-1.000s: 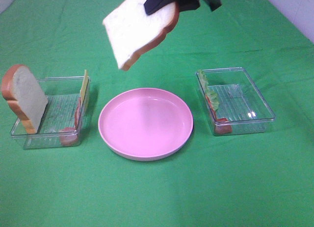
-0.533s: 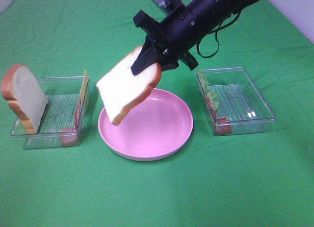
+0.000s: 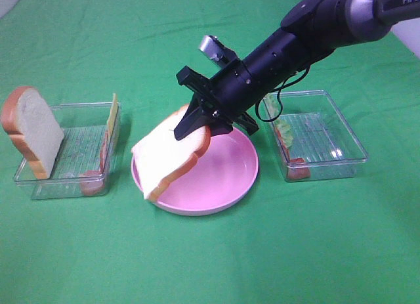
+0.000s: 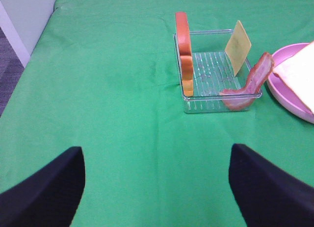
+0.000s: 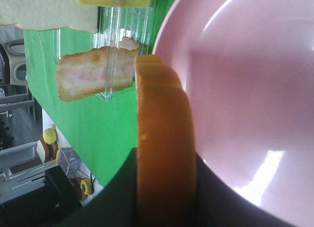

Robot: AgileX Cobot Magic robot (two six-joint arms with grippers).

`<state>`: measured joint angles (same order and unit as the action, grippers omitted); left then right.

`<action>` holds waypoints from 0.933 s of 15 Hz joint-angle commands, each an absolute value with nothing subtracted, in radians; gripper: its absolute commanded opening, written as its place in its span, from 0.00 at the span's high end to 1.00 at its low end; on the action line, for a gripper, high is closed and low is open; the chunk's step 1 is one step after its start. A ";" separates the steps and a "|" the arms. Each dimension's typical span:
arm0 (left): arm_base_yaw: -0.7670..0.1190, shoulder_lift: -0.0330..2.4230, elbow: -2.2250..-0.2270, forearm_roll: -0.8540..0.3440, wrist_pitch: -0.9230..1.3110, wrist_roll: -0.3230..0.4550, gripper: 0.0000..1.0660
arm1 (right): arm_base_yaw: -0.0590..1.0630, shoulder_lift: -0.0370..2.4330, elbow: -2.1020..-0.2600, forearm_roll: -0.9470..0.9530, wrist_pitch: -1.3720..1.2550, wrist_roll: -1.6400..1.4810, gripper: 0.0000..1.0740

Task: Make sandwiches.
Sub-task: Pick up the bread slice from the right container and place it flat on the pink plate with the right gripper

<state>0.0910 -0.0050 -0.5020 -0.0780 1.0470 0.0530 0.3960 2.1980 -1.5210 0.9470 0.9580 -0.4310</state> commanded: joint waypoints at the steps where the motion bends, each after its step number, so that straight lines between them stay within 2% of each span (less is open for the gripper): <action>1: 0.092 -0.025 -0.502 -0.076 1.038 0.054 0.28 | 0.397 2.201 -1.514 0.957 0.941 -0.449 1.00; 5: 0.092 -0.025 -0.502 -0.076 1.038 0.054 0.28 | 0.397 2.201 -1.516 0.929 0.926 -0.449 0.88; 7: 0.092 -0.025 -0.502 -0.076 1.038 0.054 0.28 | 0.397 2.201 -1.516 0.876 0.930 -0.430 0.72; 8: 0.092 -0.025 -0.502 -0.076 1.038 0.054 0.28 | 0.397 2.201 -1.516 0.856 0.930 -0.415 0.59; 9: 0.092 -0.025 -0.502 -0.076 1.038 0.054 0.28 | 0.397 2.201 -1.516 0.856 0.930 -0.415 0.59; 11: 0.092 -0.025 -0.502 -0.076 1.038 0.054 0.28 | 0.397 2.199 -1.517 0.855 0.930 -0.416 0.42; 14: 0.092 -0.025 -0.502 -0.076 1.038 0.054 0.28 | 0.397 2.165 -1.518 0.785 0.924 -0.430 0.37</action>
<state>0.0910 -0.0050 -0.5020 -0.0780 1.0470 0.0530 0.3960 2.1830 -1.5200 0.7940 0.9240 -0.4230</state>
